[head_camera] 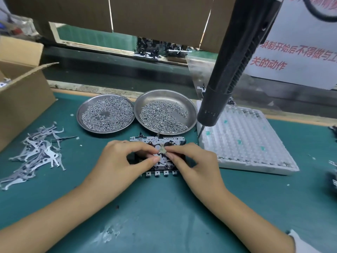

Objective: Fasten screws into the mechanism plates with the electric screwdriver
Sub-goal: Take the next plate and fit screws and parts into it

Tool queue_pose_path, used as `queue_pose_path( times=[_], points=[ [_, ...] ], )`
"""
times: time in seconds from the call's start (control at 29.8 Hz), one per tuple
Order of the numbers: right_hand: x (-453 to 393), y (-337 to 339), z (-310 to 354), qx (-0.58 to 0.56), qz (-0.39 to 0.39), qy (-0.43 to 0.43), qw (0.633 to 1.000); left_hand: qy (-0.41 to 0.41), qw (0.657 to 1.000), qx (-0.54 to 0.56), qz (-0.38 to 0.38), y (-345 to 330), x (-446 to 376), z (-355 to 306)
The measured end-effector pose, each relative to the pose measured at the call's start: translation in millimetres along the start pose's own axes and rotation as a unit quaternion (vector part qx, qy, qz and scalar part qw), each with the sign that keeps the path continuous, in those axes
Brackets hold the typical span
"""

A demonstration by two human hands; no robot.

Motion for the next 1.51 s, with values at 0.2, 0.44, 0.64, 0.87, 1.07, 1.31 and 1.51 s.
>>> queue_pose_path(
  times=[0.2, 0.44, 0.64, 0.87, 1.07, 1.31, 1.51],
  points=[
    [2.4, 0.3, 1.1, -0.008, 0.023, 0.005, 1.0, 0.054, 0.996, 0.064, 0.01, -2.6, 0.6, 10.2],
    [3.6, -0.1, 1.5, -0.005, 0.044, -0.004, 0.999, 0.069, 0.993, 0.093, 0.027, -3.7, 0.8, 12.8],
    [3.4, -0.3, 4.1, 0.006, 0.057, 0.005, 0.998, 0.063, 0.994, 0.081, 0.044, -4.6, -2.0, 14.0],
    [9.5, -1.5, 7.2, 0.084, 0.048, 0.067, 0.993, 0.057, 0.995, 0.072, 0.048, -4.6, -2.0, 11.1],
    [13.3, -8.1, 8.6, 0.102, 0.025, 0.058, 0.993, 0.056, 0.994, 0.07, 0.056, -4.5, -1.5, 12.1],
    [10.1, 2.3, 5.6, 0.009, -0.011, -0.002, 1.0, 0.039, 0.994, 0.079, 0.064, -1.3, -4.9, 10.0],
    [11.9, 0.9, 9.6, -0.002, -0.015, 0.008, 1.0, -0.033, 0.994, -0.044, -0.092, 36.8, -27.5, 11.3]
  ],
)
Point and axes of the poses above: each hand's wrist, its own x-axis away from the middle knuckle, its own y-axis out of the back of the hand, z = x × y, the point moved 5 cm from there along -x, towards the middle knuckle, and after that the axes turned 7 degrees about x, right-handed, at the moved point
